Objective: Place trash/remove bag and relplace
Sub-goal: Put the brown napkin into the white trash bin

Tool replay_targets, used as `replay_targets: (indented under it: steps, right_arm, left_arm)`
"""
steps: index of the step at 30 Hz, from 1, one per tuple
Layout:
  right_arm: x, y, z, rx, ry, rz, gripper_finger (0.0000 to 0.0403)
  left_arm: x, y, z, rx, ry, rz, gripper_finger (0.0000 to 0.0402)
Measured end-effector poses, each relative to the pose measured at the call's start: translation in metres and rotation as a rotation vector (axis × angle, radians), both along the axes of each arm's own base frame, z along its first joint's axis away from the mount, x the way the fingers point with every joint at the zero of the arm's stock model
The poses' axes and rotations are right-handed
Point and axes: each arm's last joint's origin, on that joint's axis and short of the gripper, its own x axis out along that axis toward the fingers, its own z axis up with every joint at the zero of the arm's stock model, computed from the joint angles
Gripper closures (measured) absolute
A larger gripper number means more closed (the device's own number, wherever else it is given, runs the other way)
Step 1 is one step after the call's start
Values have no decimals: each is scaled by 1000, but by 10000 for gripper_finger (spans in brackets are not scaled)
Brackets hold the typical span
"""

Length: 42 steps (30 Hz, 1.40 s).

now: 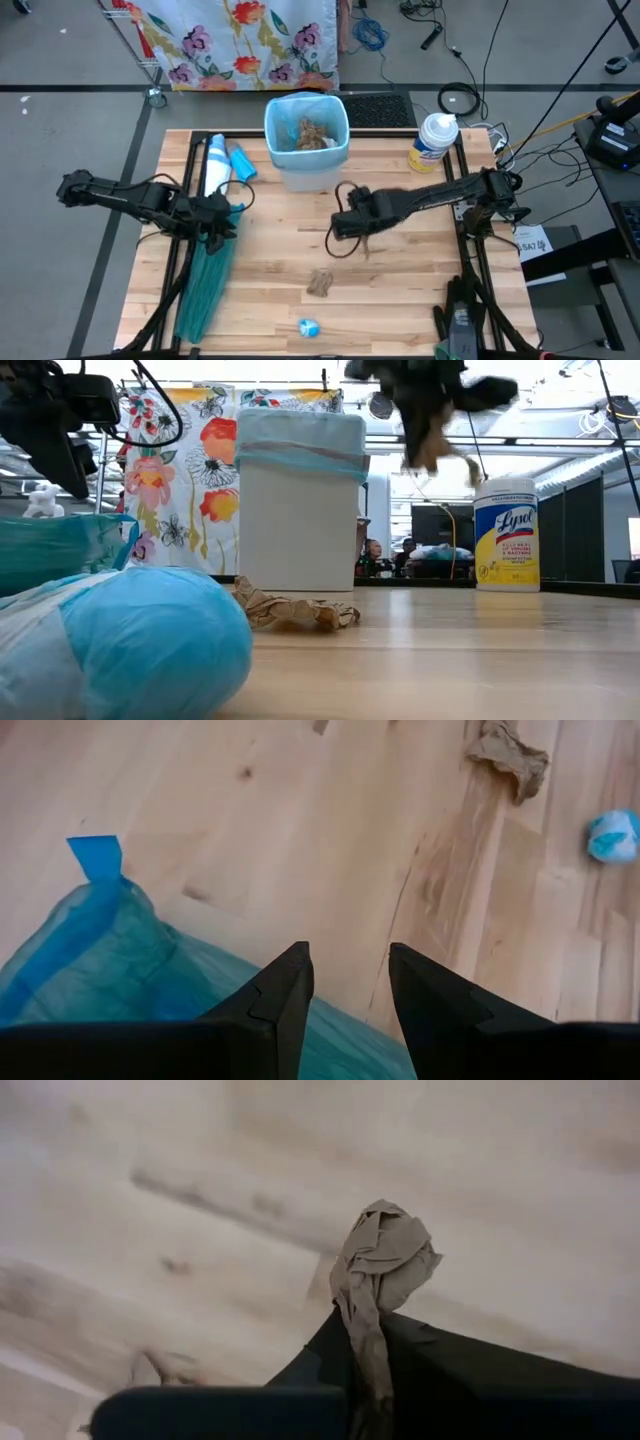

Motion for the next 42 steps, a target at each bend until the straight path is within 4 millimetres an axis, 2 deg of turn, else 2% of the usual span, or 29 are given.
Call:
replay_targets:
  steps: [4,9,12,16,22,25,30,35,39,42]
  right_arm:
    - [-7,-22,59,-135,-42,5,401]
    - [-8,-55,120,-302,-230,51,402]
    - [-4,-75,146,-409,-353,88,402]
    - [9,-106,167,-562,-482,170,402]
    - [30,-153,178,-717,-622,222,390]
    - [36,-170,171,-738,-605,206,372]
    - [50,-194,145,-703,-522,198,312]
    - [58,-205,132,-619,-549,244,249]
    - [57,-205,132,-604,-562,261,216]
    - [48,-201,143,-610,-579,256,205]
  left_arm:
    - [0,0,0,7,-2,13,263]
    - [1,0,1,3,-10,21,263]
    - [3,1,3,24,-49,40,263]
    - [6,1,5,60,-95,30,263]
    - [7,3,6,73,-106,29,263]
    - [7,3,6,70,-100,37,263]
    - [7,3,6,70,-101,36,263]
    - [6,3,5,71,-92,36,263]
    - [6,3,5,71,-90,36,263]
    - [5,3,4,74,-70,36,263]
